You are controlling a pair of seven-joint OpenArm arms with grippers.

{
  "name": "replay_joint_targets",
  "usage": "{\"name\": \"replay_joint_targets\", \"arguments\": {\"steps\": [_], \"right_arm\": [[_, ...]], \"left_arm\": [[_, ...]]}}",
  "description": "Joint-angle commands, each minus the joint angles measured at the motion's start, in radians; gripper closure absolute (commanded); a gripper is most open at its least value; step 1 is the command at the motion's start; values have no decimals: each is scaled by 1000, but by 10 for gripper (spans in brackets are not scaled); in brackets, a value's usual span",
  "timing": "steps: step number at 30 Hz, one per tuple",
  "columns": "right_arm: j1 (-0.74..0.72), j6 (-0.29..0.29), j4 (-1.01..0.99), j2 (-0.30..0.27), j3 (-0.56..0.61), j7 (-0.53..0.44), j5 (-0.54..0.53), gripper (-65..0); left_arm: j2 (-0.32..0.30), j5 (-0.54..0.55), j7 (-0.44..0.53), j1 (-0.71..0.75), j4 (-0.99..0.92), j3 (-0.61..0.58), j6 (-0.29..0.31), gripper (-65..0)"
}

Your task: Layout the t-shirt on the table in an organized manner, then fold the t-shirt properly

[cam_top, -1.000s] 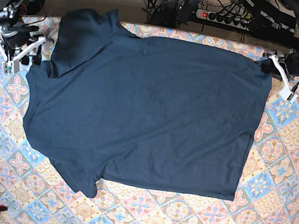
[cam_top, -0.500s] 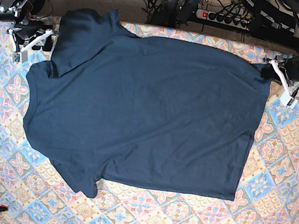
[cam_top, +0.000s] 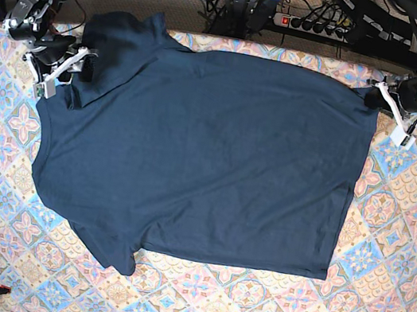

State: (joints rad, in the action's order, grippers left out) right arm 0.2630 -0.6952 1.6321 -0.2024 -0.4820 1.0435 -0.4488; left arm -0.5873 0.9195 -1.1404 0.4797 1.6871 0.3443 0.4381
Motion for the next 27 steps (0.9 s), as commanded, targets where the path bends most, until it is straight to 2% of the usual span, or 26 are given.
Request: {"name": "replay_joint_targets", "arguments": {"steps": [1,6,10,15,18,27], "right_arm": [[-8,-3,13,-16,-4,-13,-14,-254],[0,-3,29,-16,-5,-7,-15,0],[40,-3,90,-16,-33,-10,-34,-5],[138,-3,152,-16,-103,-6,-186,-3],[192,-3,181,-19,-148,-6,-239,-3],[356,-3,262,-19,-232,-6,-328,-3]], "left_arm": [[-20,16,9,-2,15,12,1,0],[-20,16,9,-6,15,12,1,0],[-20,13,9,-23,14,9,1,0],[-20,14,9,-23,14,9,1,0],[-20,14,9,-23,15,9,1,0],[-20,19,9,-8,17,16,1,0]]}}
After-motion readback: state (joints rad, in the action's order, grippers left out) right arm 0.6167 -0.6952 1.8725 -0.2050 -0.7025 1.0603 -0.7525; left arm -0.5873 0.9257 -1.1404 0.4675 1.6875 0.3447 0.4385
